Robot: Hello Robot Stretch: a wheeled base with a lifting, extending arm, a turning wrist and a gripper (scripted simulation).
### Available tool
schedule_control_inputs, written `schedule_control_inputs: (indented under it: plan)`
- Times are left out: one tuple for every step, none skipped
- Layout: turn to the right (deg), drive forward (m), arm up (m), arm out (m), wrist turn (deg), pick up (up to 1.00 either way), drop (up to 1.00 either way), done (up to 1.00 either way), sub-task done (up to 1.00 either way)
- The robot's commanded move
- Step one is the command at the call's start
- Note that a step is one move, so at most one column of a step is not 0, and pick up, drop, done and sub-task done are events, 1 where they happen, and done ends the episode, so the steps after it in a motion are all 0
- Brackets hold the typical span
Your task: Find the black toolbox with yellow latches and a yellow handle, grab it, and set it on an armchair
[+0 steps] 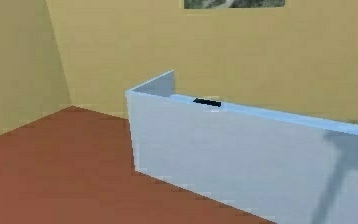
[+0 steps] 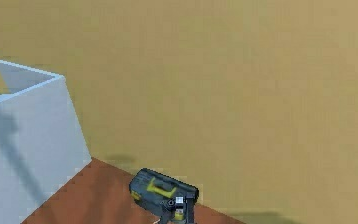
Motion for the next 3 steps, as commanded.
schedule_control_inputs:
  plan:
    - [0.0,0.0,0.0,0.0,45.0,0.0,0.0,0.0,0.0]
    - [0.0,0.0,0.0,0.0,45.0,0.0,0.0,0.0,0.0]
    - [0.0,0.0,0.0,0.0,45.0,0.0,0.0,0.0,0.0]
